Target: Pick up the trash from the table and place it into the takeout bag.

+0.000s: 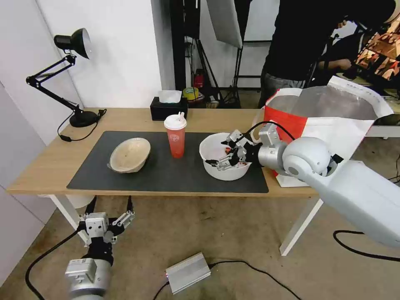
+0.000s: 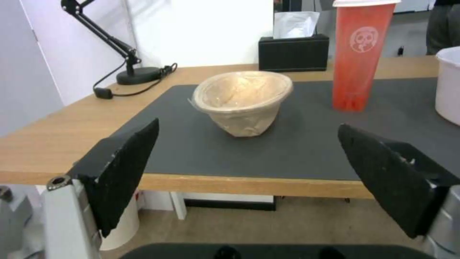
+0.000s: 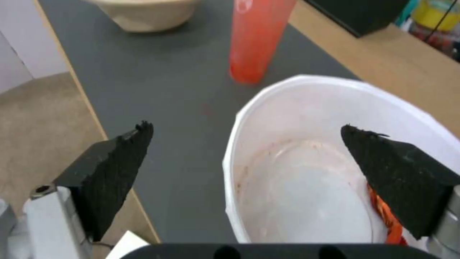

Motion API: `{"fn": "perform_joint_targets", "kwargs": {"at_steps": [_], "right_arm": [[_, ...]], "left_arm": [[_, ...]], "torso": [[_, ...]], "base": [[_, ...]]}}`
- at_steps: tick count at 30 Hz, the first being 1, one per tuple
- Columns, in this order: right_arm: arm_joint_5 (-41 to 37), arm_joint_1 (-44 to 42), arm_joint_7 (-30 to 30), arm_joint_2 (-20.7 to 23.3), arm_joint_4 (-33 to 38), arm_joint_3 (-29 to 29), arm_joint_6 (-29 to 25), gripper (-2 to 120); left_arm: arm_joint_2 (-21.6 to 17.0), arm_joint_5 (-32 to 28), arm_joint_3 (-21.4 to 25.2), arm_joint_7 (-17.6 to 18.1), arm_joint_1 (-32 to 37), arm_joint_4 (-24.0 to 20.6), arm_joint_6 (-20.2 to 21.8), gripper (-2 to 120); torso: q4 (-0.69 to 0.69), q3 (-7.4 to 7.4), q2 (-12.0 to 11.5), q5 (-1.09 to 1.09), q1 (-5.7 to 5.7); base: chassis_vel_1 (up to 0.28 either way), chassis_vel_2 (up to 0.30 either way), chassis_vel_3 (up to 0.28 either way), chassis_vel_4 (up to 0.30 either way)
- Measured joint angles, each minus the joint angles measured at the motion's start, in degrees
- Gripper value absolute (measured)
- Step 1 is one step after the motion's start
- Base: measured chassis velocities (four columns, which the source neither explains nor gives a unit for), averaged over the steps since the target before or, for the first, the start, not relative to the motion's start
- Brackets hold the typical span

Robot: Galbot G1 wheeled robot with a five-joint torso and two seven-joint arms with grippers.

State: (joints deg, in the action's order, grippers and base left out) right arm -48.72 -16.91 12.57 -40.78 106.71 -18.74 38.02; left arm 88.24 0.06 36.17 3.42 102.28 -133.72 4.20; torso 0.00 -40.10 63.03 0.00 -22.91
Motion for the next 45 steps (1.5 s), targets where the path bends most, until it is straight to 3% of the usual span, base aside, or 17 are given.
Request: {"fn": "perform_joint_targets", "kwargs": {"at_steps": [13, 45], "right_arm": [[0.46, 0.93, -2.09, -2.0, -2.08, -1.78, 3.37, 100], [1.91, 3.96, -6.38, -5.43, -6.5, -8.13, 3.4, 100]], "left_arm": [[0.12, -0.06, 0.02, 0.11, 0.06, -0.01, 0.0, 100], [0.29, -0.31, 0.36, 0.25, -0.18, 0.28, -0.1, 100]], "torso": [[0.0, 0.0, 0.0, 0.0, 0.0], [0.0, 0.0, 0.0, 0.0, -0.01]], "base": [[0.0, 0.0, 0.0, 0.0], [0.0, 0.0, 0.0, 0.0]]}}
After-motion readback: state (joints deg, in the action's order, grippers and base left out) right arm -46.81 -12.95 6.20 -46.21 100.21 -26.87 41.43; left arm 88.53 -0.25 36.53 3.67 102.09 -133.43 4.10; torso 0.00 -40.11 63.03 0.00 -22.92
